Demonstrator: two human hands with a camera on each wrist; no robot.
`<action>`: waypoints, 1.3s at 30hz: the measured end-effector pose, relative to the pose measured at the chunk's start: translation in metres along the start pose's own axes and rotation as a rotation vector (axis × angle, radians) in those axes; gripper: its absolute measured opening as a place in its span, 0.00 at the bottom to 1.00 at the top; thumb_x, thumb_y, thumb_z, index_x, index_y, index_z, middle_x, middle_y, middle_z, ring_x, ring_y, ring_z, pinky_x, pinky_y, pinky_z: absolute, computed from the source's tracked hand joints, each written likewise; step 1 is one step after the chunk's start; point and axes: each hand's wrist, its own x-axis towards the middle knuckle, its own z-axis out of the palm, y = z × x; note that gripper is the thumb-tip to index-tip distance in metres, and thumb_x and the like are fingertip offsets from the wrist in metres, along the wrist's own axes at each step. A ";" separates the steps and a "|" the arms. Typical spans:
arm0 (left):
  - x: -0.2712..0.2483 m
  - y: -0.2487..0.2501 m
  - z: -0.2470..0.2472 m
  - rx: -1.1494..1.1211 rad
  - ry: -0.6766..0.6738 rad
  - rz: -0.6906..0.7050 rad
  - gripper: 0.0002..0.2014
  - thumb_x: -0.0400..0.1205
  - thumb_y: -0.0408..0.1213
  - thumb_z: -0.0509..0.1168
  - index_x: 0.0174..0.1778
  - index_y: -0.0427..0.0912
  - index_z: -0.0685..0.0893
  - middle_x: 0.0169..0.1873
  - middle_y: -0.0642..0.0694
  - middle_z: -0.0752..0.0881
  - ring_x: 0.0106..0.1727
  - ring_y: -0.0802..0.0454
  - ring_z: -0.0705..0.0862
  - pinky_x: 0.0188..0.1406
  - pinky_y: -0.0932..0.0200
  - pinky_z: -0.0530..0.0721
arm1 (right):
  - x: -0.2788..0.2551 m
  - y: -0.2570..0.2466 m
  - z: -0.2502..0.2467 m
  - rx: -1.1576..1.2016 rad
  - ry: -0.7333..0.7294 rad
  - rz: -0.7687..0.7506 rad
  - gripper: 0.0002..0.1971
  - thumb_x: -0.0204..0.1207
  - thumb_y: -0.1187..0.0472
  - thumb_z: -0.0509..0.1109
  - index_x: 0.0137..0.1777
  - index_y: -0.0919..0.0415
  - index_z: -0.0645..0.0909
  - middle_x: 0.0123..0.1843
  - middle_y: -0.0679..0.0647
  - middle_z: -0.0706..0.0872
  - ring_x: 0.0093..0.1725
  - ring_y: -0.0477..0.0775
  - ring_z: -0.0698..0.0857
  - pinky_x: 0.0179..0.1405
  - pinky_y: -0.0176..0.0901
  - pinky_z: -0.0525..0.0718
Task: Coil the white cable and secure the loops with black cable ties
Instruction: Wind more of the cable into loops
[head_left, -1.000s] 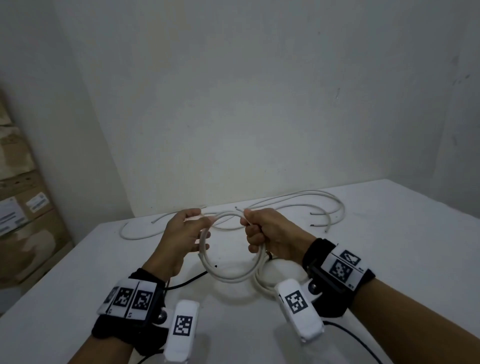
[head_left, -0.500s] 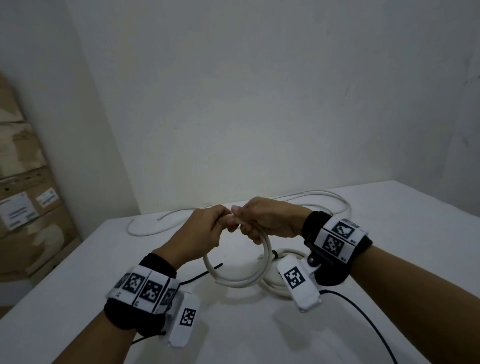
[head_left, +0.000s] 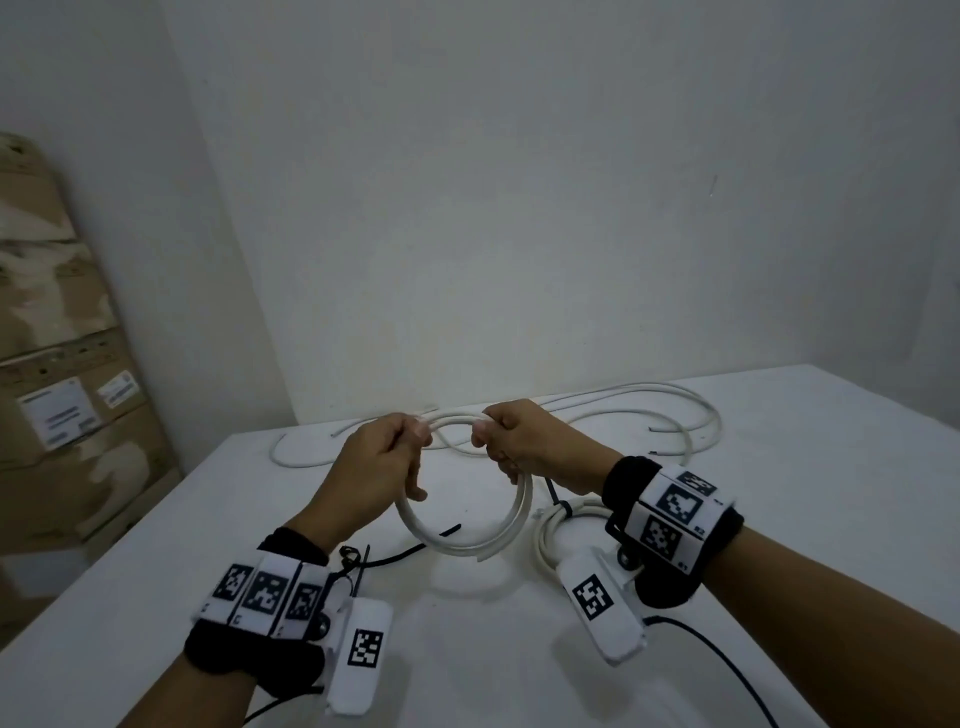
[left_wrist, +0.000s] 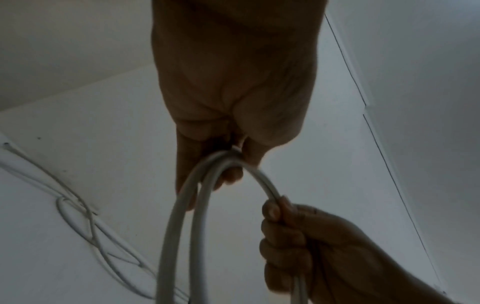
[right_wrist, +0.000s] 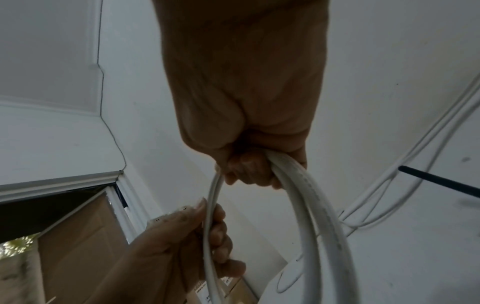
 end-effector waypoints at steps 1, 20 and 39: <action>-0.001 0.000 -0.005 -0.016 -0.043 -0.027 0.14 0.87 0.40 0.58 0.43 0.37 0.85 0.31 0.44 0.83 0.33 0.52 0.84 0.46 0.44 0.90 | 0.000 -0.001 0.001 -0.041 -0.021 0.003 0.14 0.86 0.57 0.58 0.38 0.58 0.76 0.30 0.52 0.72 0.27 0.49 0.71 0.29 0.41 0.75; -0.009 -0.006 -0.015 -0.183 -0.108 -0.171 0.16 0.87 0.45 0.57 0.41 0.38 0.81 0.21 0.53 0.69 0.23 0.57 0.67 0.24 0.61 0.69 | 0.017 -0.008 0.036 0.078 -0.155 -0.068 0.12 0.81 0.52 0.66 0.44 0.60 0.84 0.36 0.57 0.85 0.34 0.51 0.86 0.39 0.41 0.83; -0.019 -0.024 -0.062 -0.074 -0.073 -0.205 0.14 0.84 0.46 0.63 0.51 0.41 0.88 0.49 0.43 0.90 0.52 0.47 0.88 0.53 0.53 0.86 | 0.027 -0.002 0.053 0.134 -0.251 -0.012 0.17 0.87 0.54 0.56 0.37 0.60 0.72 0.29 0.50 0.66 0.26 0.47 0.64 0.28 0.38 0.67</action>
